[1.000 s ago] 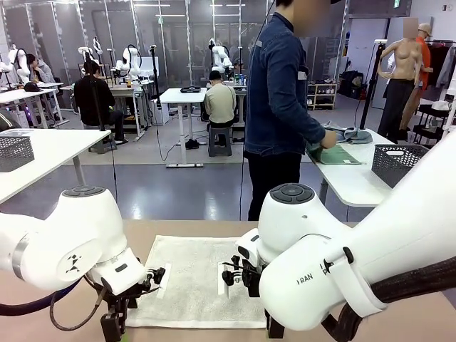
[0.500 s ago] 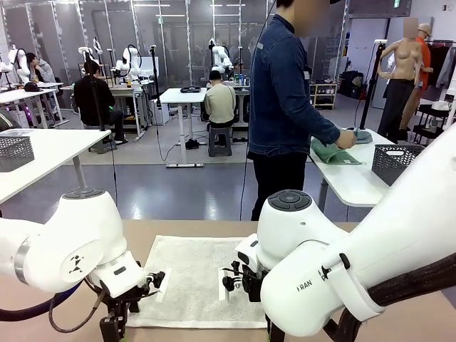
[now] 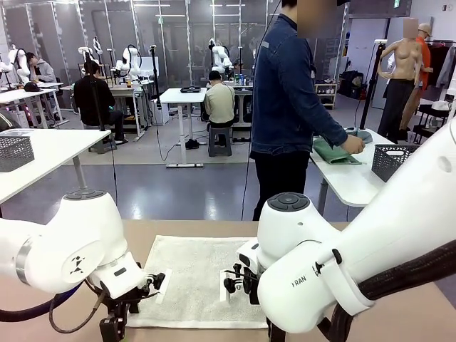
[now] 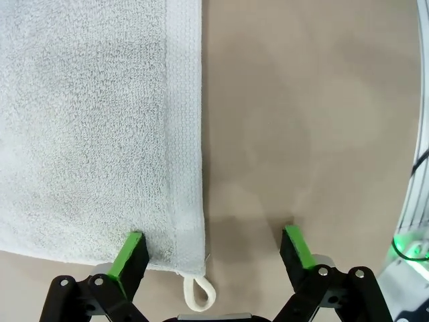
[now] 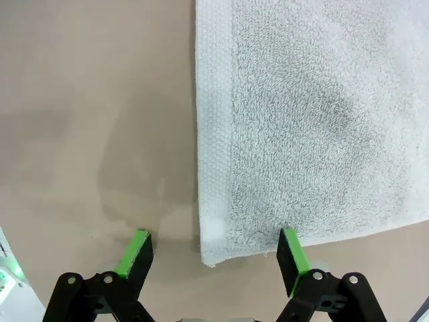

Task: Fold the towels and place them in the basket.
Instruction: When a person lays out a Towel with hook on the table, fold it in half twice.

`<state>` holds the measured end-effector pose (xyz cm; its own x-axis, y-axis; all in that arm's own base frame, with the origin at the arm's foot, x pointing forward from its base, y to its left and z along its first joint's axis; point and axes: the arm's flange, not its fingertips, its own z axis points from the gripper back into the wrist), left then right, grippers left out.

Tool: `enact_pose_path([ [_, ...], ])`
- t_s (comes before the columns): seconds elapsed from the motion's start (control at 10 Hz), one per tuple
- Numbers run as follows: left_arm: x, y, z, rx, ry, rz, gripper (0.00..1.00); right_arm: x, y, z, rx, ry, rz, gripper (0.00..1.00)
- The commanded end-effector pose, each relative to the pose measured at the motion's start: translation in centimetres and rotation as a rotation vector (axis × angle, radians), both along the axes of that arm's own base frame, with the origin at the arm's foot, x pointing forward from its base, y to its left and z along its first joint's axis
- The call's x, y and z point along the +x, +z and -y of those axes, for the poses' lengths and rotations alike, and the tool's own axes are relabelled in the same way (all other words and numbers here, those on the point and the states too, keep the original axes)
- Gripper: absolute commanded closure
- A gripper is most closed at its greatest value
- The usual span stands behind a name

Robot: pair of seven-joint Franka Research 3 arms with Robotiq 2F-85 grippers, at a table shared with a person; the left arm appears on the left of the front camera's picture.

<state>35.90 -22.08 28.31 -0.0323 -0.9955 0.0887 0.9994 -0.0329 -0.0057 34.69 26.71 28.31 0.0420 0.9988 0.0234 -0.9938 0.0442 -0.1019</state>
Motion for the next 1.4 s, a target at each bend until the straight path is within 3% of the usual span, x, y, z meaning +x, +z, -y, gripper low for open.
enact_pose_path([
  [0.0, 0.0, -1.0, 0.2, -0.001, 0.002, -0.029, 0.00, 1.0, 0.0, 0.0, 0.005, -0.006, -0.034, 0.06],
  [0.4, -0.6, 0.1, 0.1, -0.019, 0.014, 0.007, 0.00, 1.6, -0.1, 0.3, 0.024, -0.015, -0.058, 0.06],
  [0.5, -0.5, 0.2, 0.0, -0.018, 0.016, 0.013, 0.00, 1.9, -0.2, 0.4, 0.030, -0.010, -0.062, 0.22],
  [0.6, -0.4, 0.3, -0.1, -0.015, 0.016, 0.018, 0.27, 1.9, -0.3, 0.4, 0.025, -0.008, -0.064, 0.39],
  [0.8, -0.5, 0.5, -0.1, -0.005, 0.011, 0.029, 0.85, 1.9, -0.1, 0.3, 0.020, -0.007, -0.059, 0.93],
  [0.9, -0.5, 0.6, -0.1, -0.004, 0.005, 0.033, 1.00, 1.8, 0.1, 0.4, 0.019, -0.011, -0.055, 1.00],
  [1.1, -0.4, 0.7, -0.1, -0.006, 0.001, 0.034, 1.00, 1.8, 0.3, 0.3, 0.016, -0.016, -0.055, 1.00],
  [1.2, -0.3, 0.8, -0.2, -0.005, -0.001, 0.036, 0.95, 1.8, 0.3, 0.3, 0.016, -0.016, -0.054, 1.00],
  [1.3, -0.3, 0.8, -0.3, -0.004, 0.000, 0.036, 1.00, 1.8, 0.4, 0.3, 0.015, -0.018, -0.055, 1.00],
])
